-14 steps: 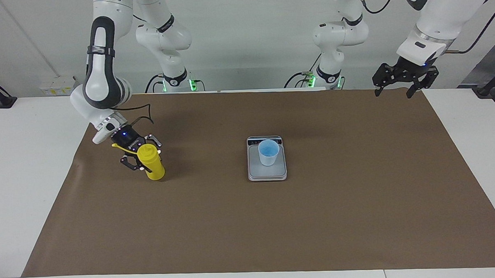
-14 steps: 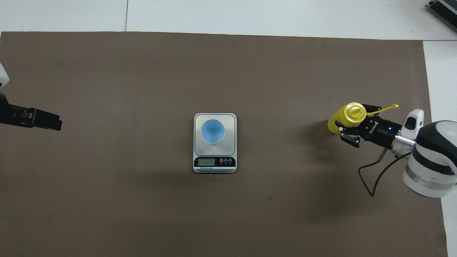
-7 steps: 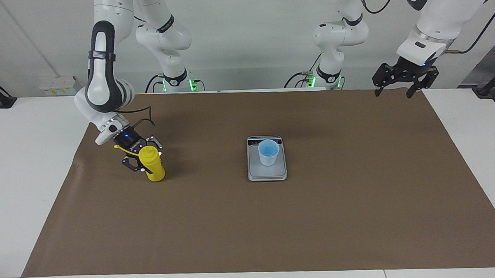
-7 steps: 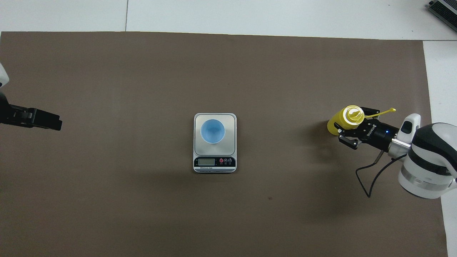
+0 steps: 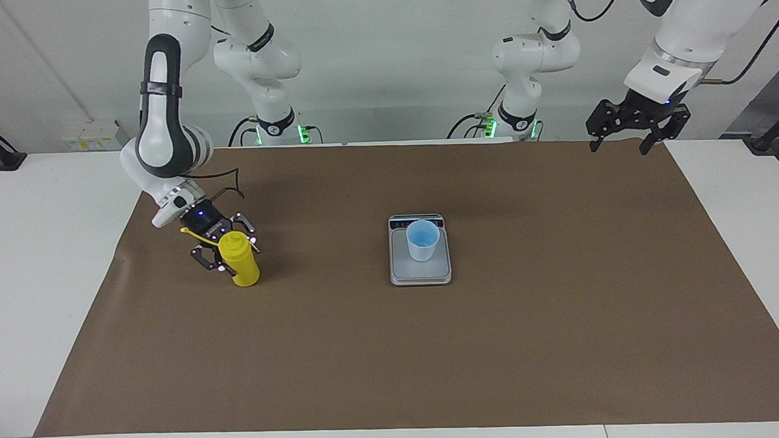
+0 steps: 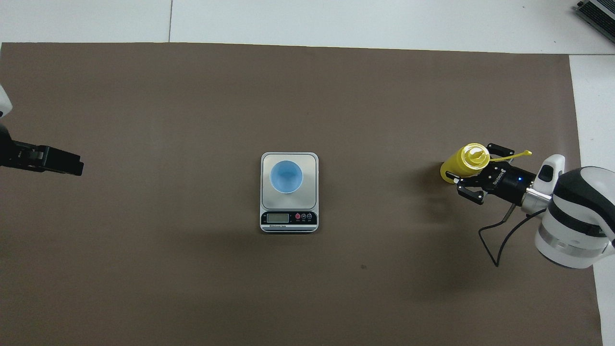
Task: Pour seasoning into cup on scale with both arms
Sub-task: 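Lower the bottle onto the table with the right gripper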
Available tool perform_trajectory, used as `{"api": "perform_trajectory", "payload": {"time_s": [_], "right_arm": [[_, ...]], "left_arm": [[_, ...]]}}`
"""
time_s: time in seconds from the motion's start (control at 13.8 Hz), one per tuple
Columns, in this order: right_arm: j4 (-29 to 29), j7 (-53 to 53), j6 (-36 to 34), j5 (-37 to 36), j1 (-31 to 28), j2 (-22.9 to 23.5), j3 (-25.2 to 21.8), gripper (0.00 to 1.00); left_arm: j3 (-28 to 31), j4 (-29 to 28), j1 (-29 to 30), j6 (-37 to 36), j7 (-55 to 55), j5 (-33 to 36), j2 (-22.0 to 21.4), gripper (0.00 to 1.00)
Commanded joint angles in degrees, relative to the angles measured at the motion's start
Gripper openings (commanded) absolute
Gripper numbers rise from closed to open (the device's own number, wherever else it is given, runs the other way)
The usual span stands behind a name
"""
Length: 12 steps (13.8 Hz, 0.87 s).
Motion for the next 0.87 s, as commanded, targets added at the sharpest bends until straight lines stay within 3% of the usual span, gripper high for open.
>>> {"api": "perform_trajectory", "payload": {"time_s": [0.0,0.43,0.8], "right_arm": [[-0.47,-1.92,-0.71,1.98,-0.42,-1.01,0.20,1.00],[-1.35,-2.01,-2.20,0.40,-2.61,-2.68,-0.06,1.00],[-3.02,-1.92,-2.38,-9.08,-7.53,-3.21,-0.15,1.00]], "left_arm": [[-0.55,-0.92,0.96,-0.54,0.37,-0.67,-1.03,1.00],[-0.55,-0.92,0.96,-0.63,0.37,-0.67,-1.02,1.00],[-0.55,-0.92,0.96,-0.54,0.37,-0.67,-1.02,1.00]]}}
